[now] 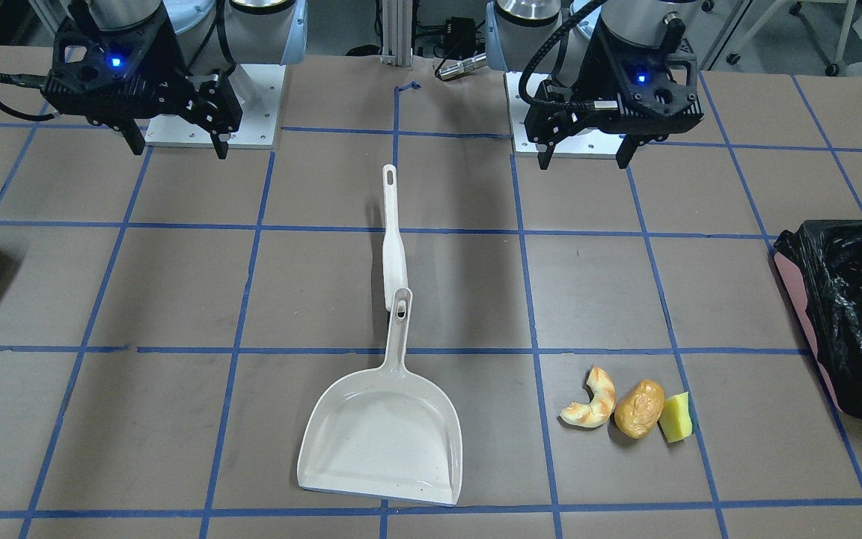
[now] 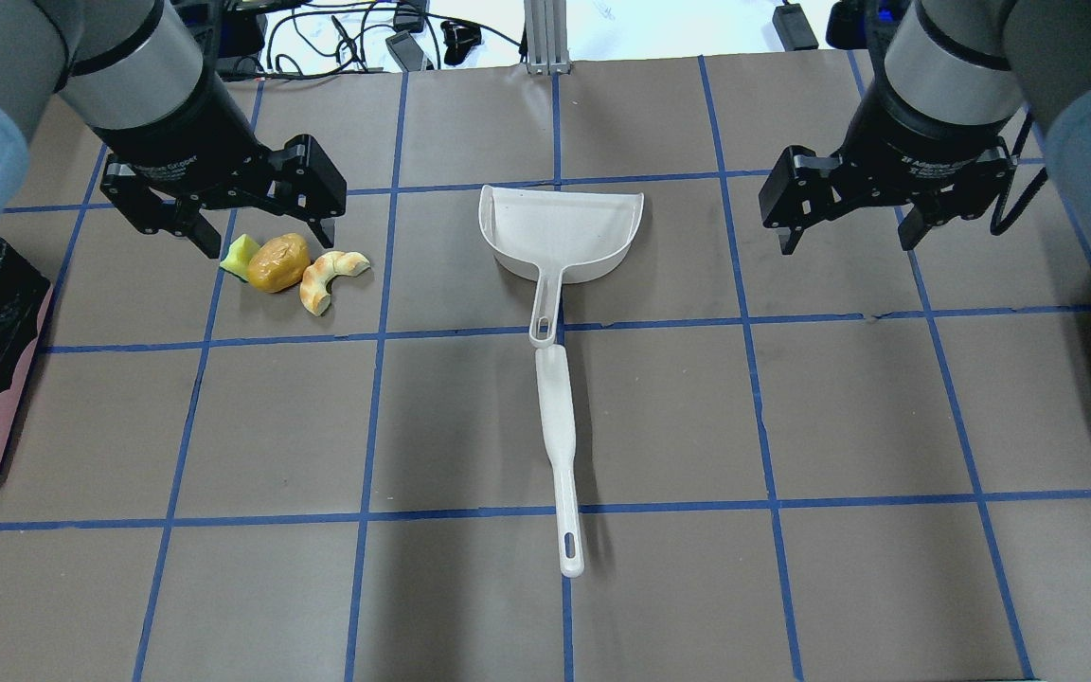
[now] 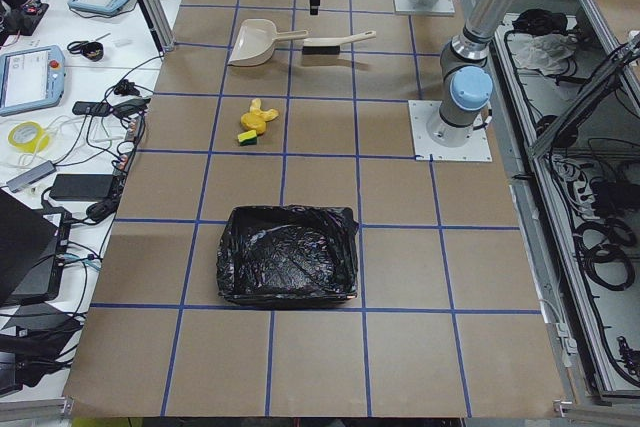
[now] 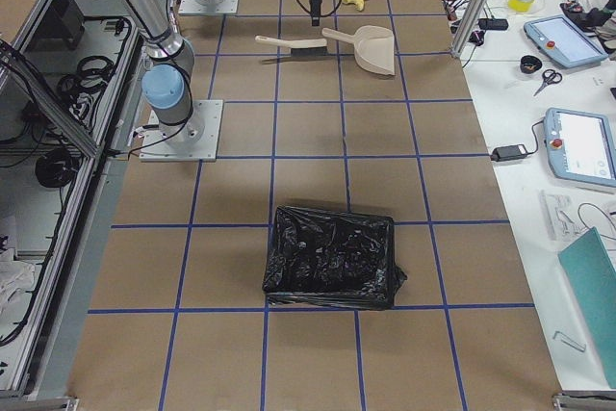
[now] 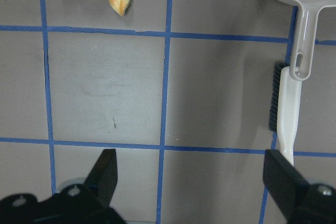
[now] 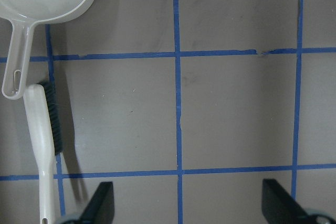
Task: Sweep and dump trash in nearest bin
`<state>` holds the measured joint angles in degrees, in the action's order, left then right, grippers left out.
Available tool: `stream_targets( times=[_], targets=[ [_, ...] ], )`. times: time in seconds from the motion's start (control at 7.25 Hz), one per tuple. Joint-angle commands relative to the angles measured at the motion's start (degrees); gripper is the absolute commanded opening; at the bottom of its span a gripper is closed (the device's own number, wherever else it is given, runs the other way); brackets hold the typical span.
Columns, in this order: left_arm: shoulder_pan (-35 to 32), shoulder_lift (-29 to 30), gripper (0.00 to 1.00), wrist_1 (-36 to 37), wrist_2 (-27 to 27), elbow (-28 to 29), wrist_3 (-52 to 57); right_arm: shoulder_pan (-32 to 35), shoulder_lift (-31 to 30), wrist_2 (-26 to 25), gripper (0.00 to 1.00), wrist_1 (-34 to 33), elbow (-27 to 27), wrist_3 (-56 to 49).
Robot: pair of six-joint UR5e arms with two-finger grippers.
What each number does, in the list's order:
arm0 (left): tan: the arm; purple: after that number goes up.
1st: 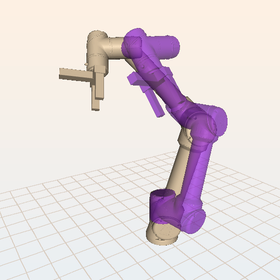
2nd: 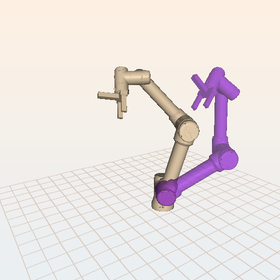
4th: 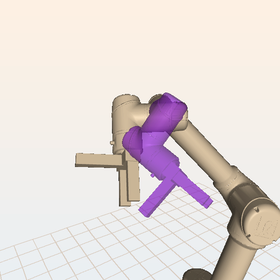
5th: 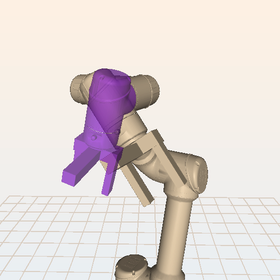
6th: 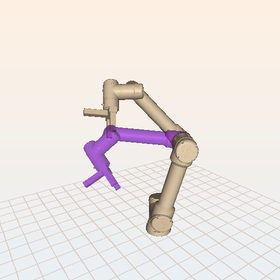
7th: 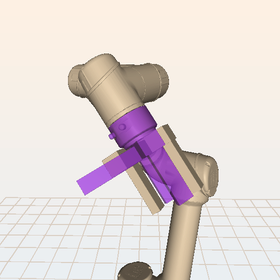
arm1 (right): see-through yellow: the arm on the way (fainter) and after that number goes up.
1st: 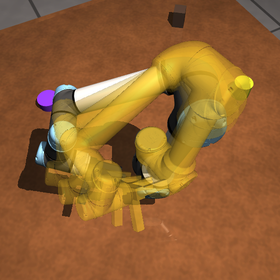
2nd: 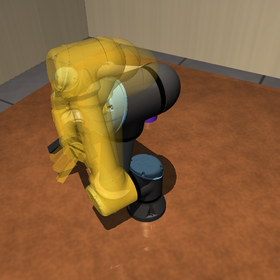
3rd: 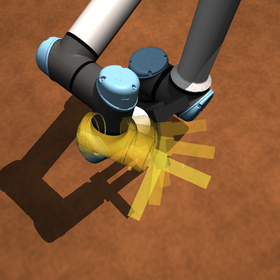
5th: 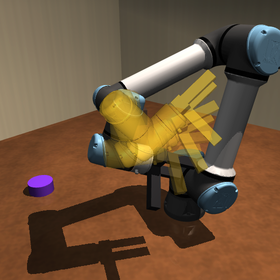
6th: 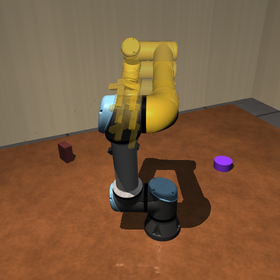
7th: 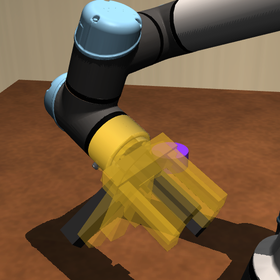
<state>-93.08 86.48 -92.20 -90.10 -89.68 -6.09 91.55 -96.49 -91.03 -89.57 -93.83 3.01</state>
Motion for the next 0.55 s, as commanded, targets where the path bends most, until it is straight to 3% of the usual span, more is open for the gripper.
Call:
stream_targets(
  times=[0.0,0.41],
  targets=[
    [0.0,0.0,1.0,0.0,0.0,-0.1,0.0,-0.1,0.0,0.0,1.0,0.2,0.0,0.2],
    [0.0,0.0,1.0,0.0,-0.1,-0.2,-0.1,0.0,-0.1,0.2,1.0,0.0,0.1,0.0]
  ],
)
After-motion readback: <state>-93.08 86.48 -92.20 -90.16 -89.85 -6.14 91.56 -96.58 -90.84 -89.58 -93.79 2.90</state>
